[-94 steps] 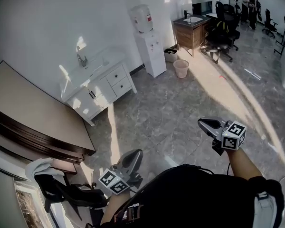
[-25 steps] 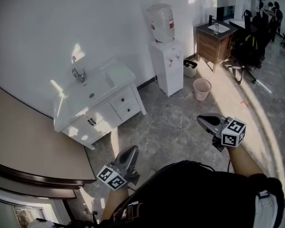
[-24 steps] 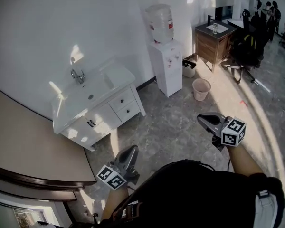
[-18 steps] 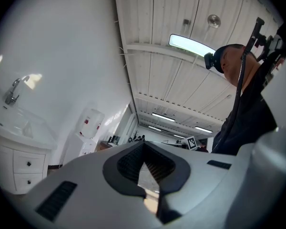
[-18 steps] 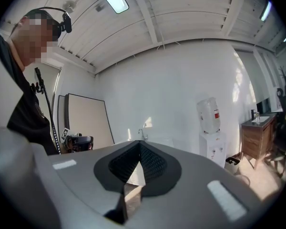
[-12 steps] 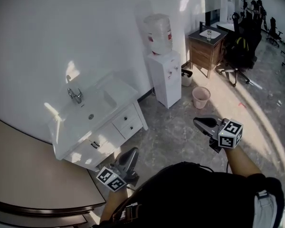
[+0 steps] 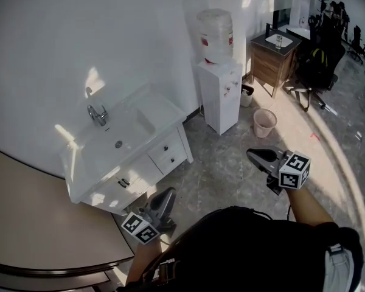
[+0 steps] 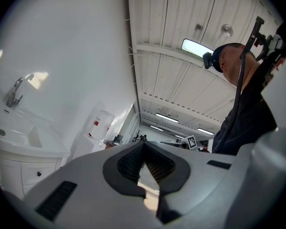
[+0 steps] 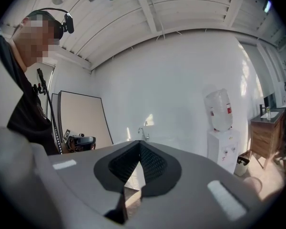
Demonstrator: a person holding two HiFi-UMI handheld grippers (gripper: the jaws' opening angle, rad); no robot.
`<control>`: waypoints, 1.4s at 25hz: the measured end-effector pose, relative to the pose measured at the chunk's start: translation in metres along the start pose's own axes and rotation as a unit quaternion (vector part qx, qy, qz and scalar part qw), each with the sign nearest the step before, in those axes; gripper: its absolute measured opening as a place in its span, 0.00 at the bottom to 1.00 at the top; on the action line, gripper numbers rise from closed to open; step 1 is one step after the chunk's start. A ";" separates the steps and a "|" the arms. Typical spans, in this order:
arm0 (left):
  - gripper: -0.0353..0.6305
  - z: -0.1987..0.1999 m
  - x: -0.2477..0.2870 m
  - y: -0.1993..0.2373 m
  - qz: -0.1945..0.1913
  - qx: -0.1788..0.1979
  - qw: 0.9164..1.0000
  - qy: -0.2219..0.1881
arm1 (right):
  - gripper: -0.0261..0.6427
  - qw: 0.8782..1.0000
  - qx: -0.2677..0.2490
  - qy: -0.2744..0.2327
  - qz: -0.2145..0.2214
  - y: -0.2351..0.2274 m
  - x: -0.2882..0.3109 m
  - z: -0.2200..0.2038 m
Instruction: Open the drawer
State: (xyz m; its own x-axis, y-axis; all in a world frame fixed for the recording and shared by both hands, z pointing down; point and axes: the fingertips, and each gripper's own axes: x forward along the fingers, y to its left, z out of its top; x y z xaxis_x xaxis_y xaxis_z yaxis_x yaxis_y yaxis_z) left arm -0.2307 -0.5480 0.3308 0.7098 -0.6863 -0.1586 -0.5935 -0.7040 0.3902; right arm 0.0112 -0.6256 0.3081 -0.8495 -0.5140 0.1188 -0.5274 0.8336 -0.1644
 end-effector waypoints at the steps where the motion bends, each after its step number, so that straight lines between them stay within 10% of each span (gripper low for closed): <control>1: 0.05 0.001 0.005 0.005 0.004 0.000 1.000 0.000 | 0.04 1.000 0.001 -0.001 0.005 -0.007 0.006 0.002; 23: 0.05 -0.005 0.177 0.047 0.174 0.033 0.983 -0.049 | 0.04 0.984 -0.010 0.015 0.178 -0.228 0.079 0.048; 35: 0.05 0.001 0.214 0.104 0.179 0.021 0.983 -0.045 | 0.04 0.983 -0.003 0.025 0.181 -0.279 0.129 0.050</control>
State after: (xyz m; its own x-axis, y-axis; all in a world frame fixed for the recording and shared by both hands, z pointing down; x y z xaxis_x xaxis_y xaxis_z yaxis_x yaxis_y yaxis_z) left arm -0.1405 -0.7683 0.3363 0.4168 -0.9037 -0.0975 -0.8163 -0.4194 0.3972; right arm 0.0477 -0.9346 0.3204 -0.9798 -0.1723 0.1012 -0.1897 0.9613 -0.1997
